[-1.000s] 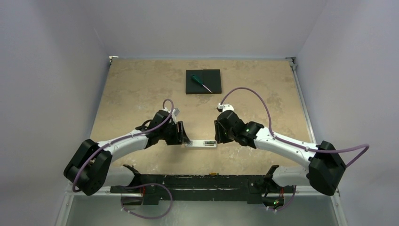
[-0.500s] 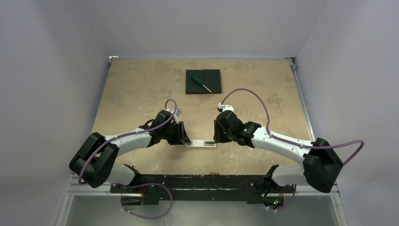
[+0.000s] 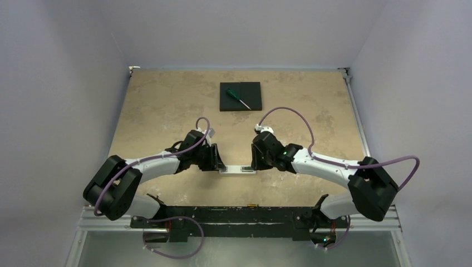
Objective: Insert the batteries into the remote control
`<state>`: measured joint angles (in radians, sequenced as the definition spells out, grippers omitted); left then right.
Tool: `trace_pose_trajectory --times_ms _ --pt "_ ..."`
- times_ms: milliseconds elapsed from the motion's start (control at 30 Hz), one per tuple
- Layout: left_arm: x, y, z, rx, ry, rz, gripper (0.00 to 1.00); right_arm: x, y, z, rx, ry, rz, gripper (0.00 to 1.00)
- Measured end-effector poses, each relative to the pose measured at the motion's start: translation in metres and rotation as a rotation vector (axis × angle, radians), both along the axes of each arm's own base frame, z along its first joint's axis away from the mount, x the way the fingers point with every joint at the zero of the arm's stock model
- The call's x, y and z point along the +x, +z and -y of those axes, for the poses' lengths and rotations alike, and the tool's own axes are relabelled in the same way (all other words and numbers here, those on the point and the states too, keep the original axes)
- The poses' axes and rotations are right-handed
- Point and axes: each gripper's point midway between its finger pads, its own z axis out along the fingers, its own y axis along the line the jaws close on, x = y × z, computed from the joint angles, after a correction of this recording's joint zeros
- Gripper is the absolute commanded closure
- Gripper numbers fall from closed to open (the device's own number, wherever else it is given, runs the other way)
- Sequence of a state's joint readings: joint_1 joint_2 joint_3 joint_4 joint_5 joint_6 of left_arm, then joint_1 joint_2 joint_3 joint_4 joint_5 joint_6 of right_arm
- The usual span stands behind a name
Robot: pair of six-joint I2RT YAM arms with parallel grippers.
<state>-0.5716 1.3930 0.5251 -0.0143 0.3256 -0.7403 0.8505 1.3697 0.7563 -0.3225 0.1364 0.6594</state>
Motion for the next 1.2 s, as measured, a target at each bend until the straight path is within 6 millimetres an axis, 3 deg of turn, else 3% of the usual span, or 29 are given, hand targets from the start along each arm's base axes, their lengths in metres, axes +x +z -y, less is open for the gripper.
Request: trace_pose_trajectory --times_ms 400,767,1200 --pt "0.0 0.0 0.001 -0.003 -0.003 0.001 0.66 -0.004 -0.01 -0.002 -0.008 0.011 -0.038 0.72" --pt "-0.001 -0.001 0.001 -0.006 -0.008 -0.005 0.67 -0.004 -0.008 -0.007 0.015 0.014 -0.04 0.8" --pt "-0.001 -0.001 0.002 -0.009 -0.012 -0.007 0.67 -0.004 -0.01 -0.01 0.025 0.02 -0.045 0.83"
